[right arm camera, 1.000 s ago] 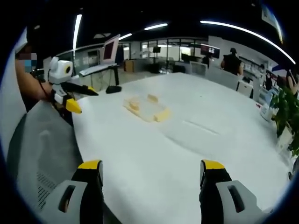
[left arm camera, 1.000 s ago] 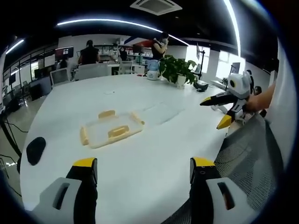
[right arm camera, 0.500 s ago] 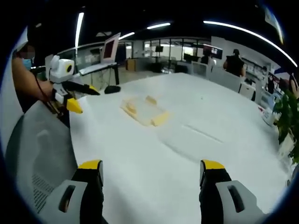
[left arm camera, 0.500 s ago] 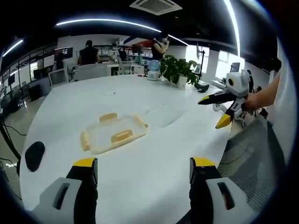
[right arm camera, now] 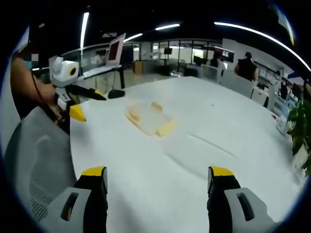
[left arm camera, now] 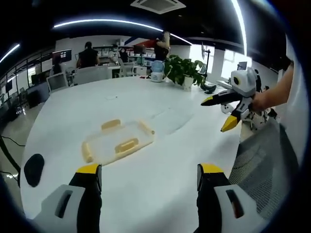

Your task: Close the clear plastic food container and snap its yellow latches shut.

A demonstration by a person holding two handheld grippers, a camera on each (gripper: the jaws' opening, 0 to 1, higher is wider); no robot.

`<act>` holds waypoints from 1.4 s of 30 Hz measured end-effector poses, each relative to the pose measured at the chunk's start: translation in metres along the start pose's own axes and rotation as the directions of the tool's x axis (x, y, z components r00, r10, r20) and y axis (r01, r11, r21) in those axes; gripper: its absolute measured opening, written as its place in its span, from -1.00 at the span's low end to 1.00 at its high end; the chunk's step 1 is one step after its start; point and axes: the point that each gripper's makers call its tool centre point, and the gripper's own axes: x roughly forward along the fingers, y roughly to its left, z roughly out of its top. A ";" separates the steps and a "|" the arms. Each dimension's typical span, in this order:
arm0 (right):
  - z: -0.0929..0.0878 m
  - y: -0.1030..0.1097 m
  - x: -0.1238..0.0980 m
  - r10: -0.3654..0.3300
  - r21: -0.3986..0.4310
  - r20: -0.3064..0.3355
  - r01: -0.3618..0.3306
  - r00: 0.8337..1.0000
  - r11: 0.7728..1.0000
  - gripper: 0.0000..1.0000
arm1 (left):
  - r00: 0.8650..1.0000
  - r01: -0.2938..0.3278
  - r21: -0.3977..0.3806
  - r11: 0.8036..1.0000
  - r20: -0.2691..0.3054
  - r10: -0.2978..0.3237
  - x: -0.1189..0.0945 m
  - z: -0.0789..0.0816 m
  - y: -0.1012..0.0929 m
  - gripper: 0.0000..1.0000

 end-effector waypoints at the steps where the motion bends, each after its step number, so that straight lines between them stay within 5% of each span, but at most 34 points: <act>1: 0.001 0.000 0.001 0.001 0.000 0.001 -0.001 1.000 1.000 0.72 | 1.000 0.000 0.002 1.000 0.000 0.000 0.000 0.000 0.001 0.64; 42: 0.025 -0.009 0.043 0.070 -0.083 -0.018 -0.071 0.997 0.994 0.71 | 0.999 -0.002 0.021 1.000 -0.039 0.003 0.018 0.002 0.046 0.62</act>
